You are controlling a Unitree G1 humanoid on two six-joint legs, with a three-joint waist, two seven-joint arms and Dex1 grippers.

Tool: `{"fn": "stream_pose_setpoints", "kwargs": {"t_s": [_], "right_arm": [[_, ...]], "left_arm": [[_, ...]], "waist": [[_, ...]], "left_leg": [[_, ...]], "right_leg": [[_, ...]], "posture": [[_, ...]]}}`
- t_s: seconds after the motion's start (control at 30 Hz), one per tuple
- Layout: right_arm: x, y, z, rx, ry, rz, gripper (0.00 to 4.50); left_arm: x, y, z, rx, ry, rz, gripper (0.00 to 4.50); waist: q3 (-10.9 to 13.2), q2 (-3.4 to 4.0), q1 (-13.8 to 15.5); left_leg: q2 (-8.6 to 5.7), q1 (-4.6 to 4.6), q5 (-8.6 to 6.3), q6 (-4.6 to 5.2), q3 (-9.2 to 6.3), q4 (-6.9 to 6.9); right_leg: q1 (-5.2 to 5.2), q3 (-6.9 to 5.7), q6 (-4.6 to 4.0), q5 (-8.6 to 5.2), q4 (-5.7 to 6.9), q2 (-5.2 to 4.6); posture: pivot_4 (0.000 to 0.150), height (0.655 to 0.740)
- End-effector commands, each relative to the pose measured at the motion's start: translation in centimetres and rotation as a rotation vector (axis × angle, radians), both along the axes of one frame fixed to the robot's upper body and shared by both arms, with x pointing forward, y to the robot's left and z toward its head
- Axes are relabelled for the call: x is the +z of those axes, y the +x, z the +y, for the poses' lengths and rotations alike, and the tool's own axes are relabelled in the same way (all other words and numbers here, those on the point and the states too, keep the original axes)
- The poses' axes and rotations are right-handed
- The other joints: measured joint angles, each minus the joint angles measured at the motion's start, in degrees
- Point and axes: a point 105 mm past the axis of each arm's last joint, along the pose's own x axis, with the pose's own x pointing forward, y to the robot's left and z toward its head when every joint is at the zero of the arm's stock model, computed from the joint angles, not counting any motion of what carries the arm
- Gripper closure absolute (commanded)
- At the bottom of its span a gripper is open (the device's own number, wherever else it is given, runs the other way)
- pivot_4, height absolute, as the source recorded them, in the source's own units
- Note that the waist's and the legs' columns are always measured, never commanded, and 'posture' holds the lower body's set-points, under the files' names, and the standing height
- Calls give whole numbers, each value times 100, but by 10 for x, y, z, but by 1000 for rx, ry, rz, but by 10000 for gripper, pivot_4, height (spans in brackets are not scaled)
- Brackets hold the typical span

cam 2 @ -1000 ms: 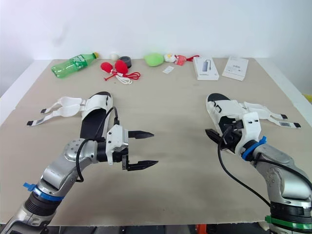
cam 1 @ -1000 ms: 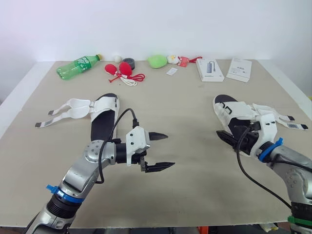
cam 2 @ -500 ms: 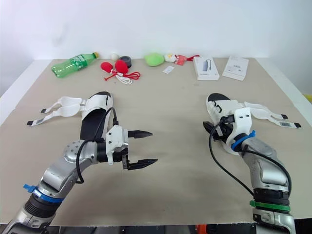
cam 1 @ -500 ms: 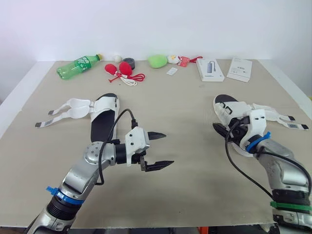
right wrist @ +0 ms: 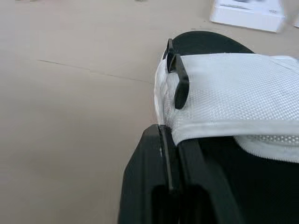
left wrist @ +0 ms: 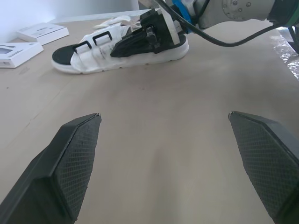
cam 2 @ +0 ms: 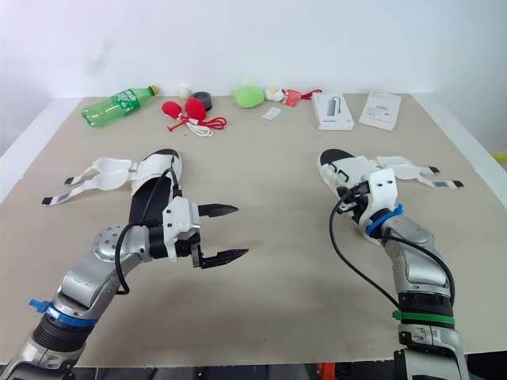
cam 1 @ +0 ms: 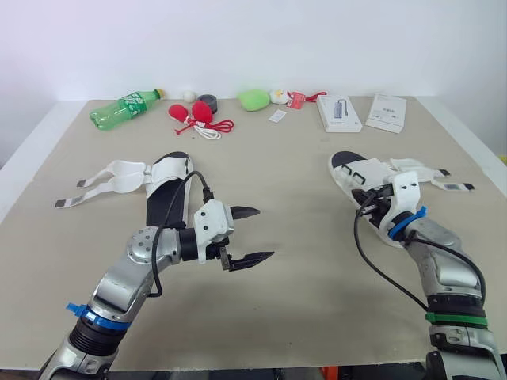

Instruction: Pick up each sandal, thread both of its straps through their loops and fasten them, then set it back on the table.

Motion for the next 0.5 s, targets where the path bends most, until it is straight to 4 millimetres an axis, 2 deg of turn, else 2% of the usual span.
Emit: {"fn": "stream_pose_setpoints", "kwargs": {"t_s": [0.03, 0.1, 0.2, 0.3, 0.43, 0.5], "right_arm": [[16, -23, 55, 367, -10, -41, 44554], [14, -49, 84, 621, -34, -6, 44554], [6, -81, 107, 900, -113, 43, 44554], [-7, -93, 112, 1040, -230, 86, 44554], [-17, -109, 117, 1217, -284, 127, 44554], [-22, -111, 119, 1277, -328, 115, 44554]], "left_arm": [[10, 0, 17, 24, -7, -38, 0], [11, 0, 26, 31, 6, -39, 0], [12, 0, 37, 36, 30, -40, 0], [11, -2, 45, 39, 57, -44, 0], [6, -11, 56, 50, 85, -24, 0], [0, -15, 62, 67, 108, -11, 0]], "waist": [[0, 1, -31], [1, 1, -60], [2, 3, -52], [3, 0, -34], [3, 0, -32], [3, 0, -45]], "left_leg": [[2, 0, 0, 0, 0, -1], [5, 0, -1, 1, 0, -8], [18, 0, -4, 5, -1, -15], [20, 0, -5, 3, -1, -15], [21, -1, -4, -2, 0, -10], [24, 1, -4, -2, 0, -11]], "right_leg": [[0, 0, 0, 0, 0, 1], [-3, 0, 10, 2, 0, 5], [-7, 0, 12, 2, 1, 20], [-5, 0, 8, -1, -2, 21], [-5, 0, -12, -9, -4, 20], [-6, 0, -15, -10, -3, 21]], "posture": [[1500, 7400], [1500, 7400], [1500, 7400], [1500, 7400], [1500, 7400], [1500, 7400]]}}
